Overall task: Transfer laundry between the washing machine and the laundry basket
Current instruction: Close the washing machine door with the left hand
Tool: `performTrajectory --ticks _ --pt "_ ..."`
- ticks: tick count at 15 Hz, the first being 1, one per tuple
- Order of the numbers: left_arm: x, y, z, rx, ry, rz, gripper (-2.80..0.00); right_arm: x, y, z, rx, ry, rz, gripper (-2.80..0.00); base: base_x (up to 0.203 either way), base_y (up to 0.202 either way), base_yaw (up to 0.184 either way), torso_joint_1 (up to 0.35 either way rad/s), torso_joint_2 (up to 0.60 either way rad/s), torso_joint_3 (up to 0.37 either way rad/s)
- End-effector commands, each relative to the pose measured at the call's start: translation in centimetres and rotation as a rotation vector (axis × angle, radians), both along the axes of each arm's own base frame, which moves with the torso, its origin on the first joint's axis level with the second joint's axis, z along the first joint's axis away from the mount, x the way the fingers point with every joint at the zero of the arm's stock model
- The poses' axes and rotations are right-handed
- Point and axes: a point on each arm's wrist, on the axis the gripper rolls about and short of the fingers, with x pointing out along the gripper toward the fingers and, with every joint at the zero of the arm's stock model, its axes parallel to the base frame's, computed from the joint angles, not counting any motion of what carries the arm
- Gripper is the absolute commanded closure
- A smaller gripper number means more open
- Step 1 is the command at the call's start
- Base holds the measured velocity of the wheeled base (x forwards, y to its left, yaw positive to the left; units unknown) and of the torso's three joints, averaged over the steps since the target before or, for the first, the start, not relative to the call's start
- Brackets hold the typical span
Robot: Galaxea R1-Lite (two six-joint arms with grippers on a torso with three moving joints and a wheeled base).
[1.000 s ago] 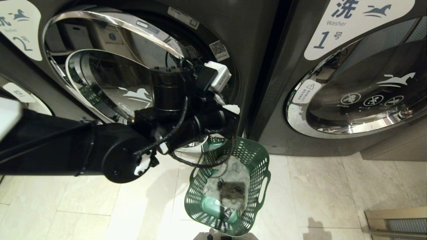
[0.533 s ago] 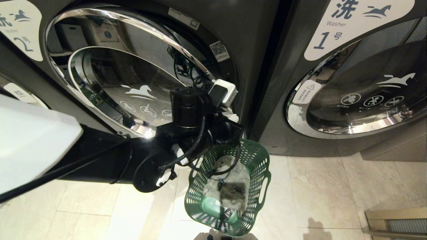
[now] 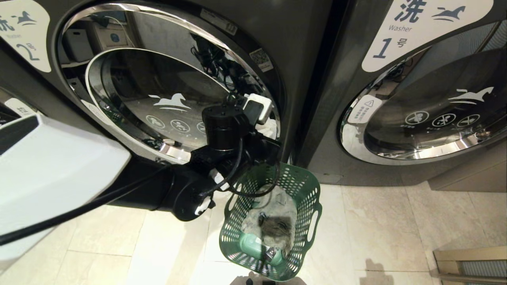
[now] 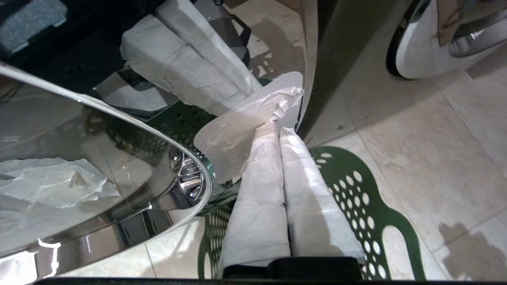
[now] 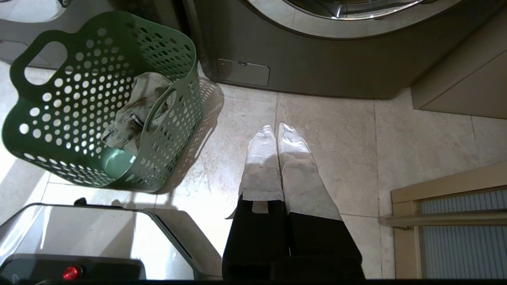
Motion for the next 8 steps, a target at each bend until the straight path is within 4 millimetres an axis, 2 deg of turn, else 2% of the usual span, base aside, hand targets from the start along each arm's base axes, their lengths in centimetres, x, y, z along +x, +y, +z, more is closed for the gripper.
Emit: performTrajectory --ticks 1,4,8 --pt "1.2 -0.4 -0.1 -0.015 -0.015 0.011 0.0 0.0 0.0 0.0 0.0 0.001 0.001 0.0 0.0 0.0 0.0 0.0 0.0 0.0" --pt "3.0 -1.9 0.1 -0.045 -0.056 0.014 0.0 0.0 0.0 0.0 0.0 0.002 0.001 0.0 0.0 0.0 0.0 0.0 0.0 0.0" --pt "5.0 -3.5 -0.6 -0.047 -0.105 0.026 0.0 0.0 0.0 0.0 0.01 0.001 -0.005 0.0 0.0 0.0 0.0 0.0 0.0 0.0"
